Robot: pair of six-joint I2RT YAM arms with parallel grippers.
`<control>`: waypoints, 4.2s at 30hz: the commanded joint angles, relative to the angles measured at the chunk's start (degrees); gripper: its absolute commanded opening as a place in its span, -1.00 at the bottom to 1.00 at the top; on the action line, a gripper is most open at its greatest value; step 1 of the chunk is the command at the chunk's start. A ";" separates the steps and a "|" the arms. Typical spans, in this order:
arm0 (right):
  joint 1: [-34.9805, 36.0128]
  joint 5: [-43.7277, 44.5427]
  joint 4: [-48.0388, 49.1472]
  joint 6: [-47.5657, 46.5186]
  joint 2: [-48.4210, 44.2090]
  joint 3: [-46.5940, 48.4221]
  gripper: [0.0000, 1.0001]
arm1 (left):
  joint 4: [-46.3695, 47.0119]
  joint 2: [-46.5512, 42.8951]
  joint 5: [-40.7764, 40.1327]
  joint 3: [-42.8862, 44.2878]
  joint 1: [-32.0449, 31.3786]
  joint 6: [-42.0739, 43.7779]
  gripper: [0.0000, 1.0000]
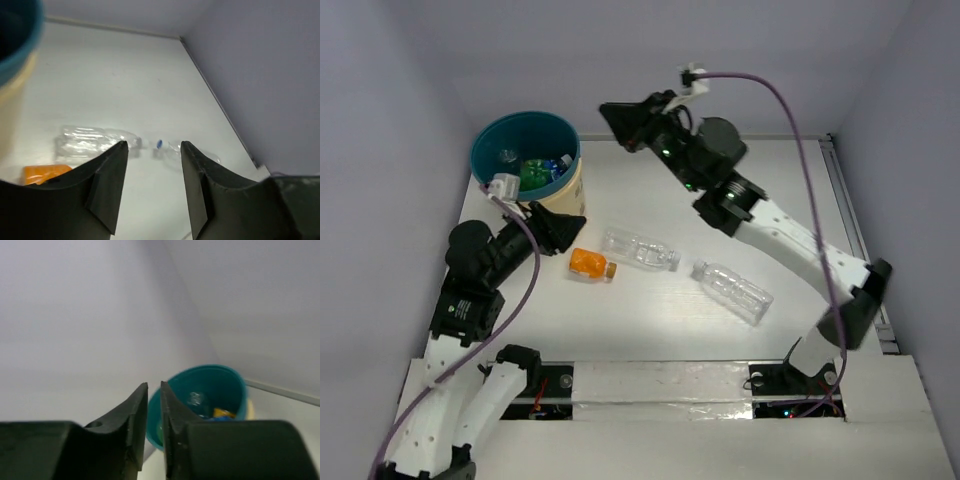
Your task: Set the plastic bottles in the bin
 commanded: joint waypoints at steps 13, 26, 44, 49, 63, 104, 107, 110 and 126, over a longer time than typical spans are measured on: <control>-5.68 7.88 -11.82 -6.38 -40.50 -42.44 -0.77 | 12.24 24.50 -33.60 -3.20 -37.86 -4.79 -0.79; -6.20 7.19 -22.30 -2.95 -56.24 -58.27 0.00 | 15.41 37.70 -46.27 -4.52 -35.40 -11.91 0.92; -6.20 -1.95 -25.29 -3.65 -56.42 -61.08 0.62 | 12.42 51.24 -42.23 1.37 -31.27 -11.03 0.98; -6.20 -2.66 -26.08 -3.65 -57.56 -61.09 0.63 | 13.03 54.40 -40.73 2.77 -30.04 -10.50 0.98; -6.20 -3.71 -25.90 -3.30 -56.86 -62.31 0.65 | 15.58 62.49 -39.76 9.36 -27.67 -8.04 0.98; -17.54 -1.51 -55.97 -4.18 -12.30 -48.52 0.99 | 20.16 50.81 -29.13 17.01 -24.24 -2.24 -0.03; -17.54 -3.35 -55.61 -4.97 -10.81 -49.04 0.99 | 19.10 48.00 -28.78 19.11 -24.24 -1.89 -0.03; -17.54 -5.03 -54.91 -5.67 -8.71 -49.74 0.99 | 16.74 46.06 -29.04 24.02 -24.24 -0.93 -0.03; -17.54 -9.42 -52.19 -6.82 -13.17 -47.73 0.33 | -2.35 42.28 -39.83 51.82 -11.16 9.26 -0.02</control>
